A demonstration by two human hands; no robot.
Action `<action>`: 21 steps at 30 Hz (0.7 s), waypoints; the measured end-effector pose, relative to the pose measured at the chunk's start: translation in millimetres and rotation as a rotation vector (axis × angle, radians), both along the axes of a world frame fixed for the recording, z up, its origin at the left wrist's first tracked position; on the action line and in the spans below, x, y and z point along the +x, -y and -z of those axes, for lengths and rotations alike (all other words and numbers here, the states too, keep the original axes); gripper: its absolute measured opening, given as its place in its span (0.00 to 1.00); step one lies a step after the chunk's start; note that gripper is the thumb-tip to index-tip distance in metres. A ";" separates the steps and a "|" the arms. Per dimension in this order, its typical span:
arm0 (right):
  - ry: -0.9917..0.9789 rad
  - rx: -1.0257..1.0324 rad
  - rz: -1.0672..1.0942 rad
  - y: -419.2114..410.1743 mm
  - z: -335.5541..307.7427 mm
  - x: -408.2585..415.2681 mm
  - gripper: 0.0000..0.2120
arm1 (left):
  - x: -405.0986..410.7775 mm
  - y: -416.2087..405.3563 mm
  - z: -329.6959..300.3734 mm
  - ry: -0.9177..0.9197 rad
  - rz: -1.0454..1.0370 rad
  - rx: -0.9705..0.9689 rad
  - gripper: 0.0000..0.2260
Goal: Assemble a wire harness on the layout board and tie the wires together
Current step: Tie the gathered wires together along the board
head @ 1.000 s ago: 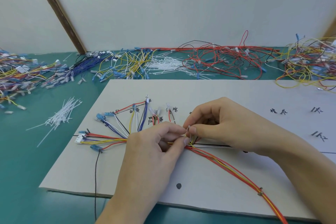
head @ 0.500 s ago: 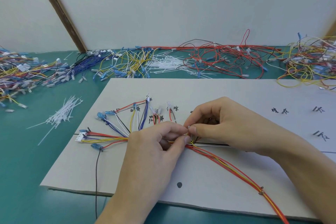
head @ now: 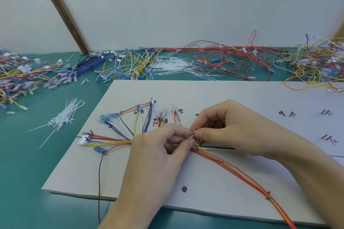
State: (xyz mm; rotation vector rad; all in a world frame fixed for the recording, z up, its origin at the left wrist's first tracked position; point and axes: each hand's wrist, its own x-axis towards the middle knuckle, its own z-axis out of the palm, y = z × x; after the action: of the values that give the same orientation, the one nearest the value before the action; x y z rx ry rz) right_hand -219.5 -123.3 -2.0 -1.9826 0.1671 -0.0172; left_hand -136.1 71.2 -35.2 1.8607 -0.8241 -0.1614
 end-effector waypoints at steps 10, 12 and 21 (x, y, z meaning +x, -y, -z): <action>0.033 0.018 -0.005 1.3 1.3 0.5 0.02 | 0.1 0.9 -2.5 -0.025 0.008 0.009 0.09; 0.026 0.043 0.002 1.4 -0.1 -0.7 0.02 | -0.3 0.9 -3.7 -0.026 0.007 0.013 0.08; -0.004 -0.033 0.050 -1.5 -2.6 -0.2 0.05 | -4.8 2.2 -9.2 0.092 -0.020 0.020 0.08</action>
State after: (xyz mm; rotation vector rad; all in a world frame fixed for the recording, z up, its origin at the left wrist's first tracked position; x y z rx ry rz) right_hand -219.6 -121.8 0.6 -2.0107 0.2206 -0.0482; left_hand -140.9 69.1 -26.1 1.9063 -0.8694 -0.0717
